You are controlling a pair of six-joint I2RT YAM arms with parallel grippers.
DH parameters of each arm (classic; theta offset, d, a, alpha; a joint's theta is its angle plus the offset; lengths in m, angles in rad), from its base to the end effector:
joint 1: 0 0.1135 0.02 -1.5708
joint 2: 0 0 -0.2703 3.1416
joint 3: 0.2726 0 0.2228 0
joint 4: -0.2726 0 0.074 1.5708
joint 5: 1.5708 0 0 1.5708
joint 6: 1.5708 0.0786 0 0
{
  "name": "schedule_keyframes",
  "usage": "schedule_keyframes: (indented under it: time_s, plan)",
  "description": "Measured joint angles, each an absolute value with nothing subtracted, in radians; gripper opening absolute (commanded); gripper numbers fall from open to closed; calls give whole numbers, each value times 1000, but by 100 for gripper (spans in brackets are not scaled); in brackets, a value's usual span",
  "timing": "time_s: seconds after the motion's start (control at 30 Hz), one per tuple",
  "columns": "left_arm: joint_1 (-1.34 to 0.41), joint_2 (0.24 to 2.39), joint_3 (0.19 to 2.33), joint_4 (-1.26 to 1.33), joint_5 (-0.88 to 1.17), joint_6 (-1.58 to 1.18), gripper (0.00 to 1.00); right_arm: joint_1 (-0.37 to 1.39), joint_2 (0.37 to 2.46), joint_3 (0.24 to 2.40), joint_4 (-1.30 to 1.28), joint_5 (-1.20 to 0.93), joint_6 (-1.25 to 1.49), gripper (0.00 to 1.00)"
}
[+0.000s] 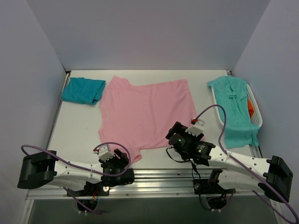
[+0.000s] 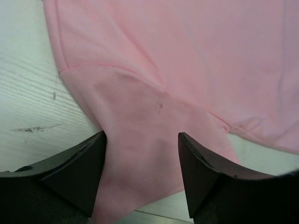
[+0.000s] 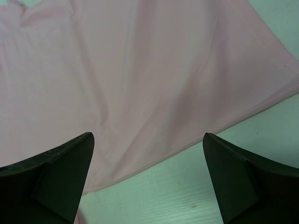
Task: Fold and stack the t-shirts
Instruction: Grap the side of the flattened tshirt closest away from the robot with both arms
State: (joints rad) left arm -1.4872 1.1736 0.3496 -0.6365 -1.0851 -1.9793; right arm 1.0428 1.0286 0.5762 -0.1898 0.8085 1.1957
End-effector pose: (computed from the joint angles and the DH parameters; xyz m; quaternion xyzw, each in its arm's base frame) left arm 0.0791 -0.1112 0.1360 -0.2359 0.8224 -0.1300 0.5011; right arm 0.1511 0.1462 0.2284 0.2384 0.8062 0.2170 0.4961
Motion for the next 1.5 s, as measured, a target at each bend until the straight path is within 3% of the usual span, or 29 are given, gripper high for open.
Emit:
schedule_keyframes:
  time_s: [0.1, 0.47, 0.73, 0.87, 1.07, 1.23, 1.5]
  plan:
    - [-1474, 1175, 348, -584, -1077, -1982, 63, 1043, 1029, 576, -190, 809, 1196, 97]
    - [-1470, 1199, 347, -547, -1012, -1992, 3, 1043, 1029, 576, -190, 818, 1196, 96]
    - [-1402, 1185, 377, -593, -1004, -1993, 2, 1027, 1022, 549, -113, 821, 1156, 100]
    - [-1238, 1074, 369, -499, -987, -1855, 2, 873, 988, 419, 62, 672, 1070, 100]
    - [-903, 899, 289, -183, -844, -1415, 2, 742, 970, 388, 49, 620, 1054, 100]
    - [-697, 1054, 342, -7, -672, -1174, 2, 728, 973, 497, -107, 686, 1136, 100]
    - [-570, 1326, 386, 250, -453, -1036, 2, 666, 1007, 499, -189, 691, 1234, 99]
